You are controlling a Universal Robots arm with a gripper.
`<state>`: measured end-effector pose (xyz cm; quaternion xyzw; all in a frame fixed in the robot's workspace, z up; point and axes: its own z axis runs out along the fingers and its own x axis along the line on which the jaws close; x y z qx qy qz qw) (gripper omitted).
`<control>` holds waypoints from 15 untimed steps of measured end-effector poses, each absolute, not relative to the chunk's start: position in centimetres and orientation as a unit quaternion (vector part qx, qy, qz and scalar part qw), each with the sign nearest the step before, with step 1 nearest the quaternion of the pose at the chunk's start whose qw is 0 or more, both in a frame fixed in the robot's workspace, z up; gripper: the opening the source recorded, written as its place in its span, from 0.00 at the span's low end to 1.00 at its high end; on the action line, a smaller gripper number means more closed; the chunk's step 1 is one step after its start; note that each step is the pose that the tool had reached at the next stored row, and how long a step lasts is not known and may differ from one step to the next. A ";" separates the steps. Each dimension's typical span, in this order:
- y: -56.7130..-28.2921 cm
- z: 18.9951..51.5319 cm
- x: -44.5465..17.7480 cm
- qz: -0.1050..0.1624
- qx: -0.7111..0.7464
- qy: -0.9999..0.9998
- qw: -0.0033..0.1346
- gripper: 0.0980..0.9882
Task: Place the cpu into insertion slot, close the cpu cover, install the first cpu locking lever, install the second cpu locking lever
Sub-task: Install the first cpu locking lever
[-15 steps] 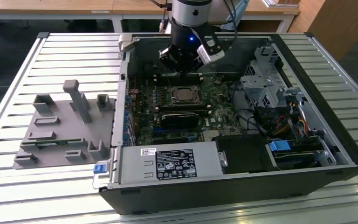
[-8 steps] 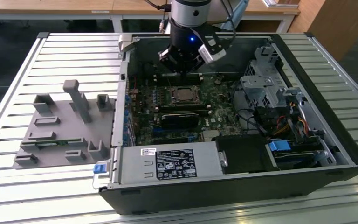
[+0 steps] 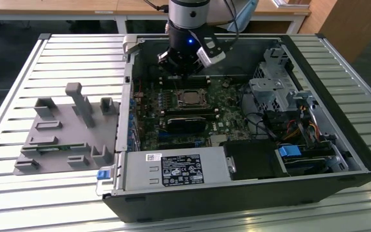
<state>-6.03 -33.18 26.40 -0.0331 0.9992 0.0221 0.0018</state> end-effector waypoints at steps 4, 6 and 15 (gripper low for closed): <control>-33.2 26.4 -6.3 0.022 -0.023 0.999 0.002 0.01; -33.2 26.4 -6.4 0.022 -0.023 0.999 0.002 0.01; -33.2 26.4 -7.0 0.022 -0.023 0.999 0.003 0.01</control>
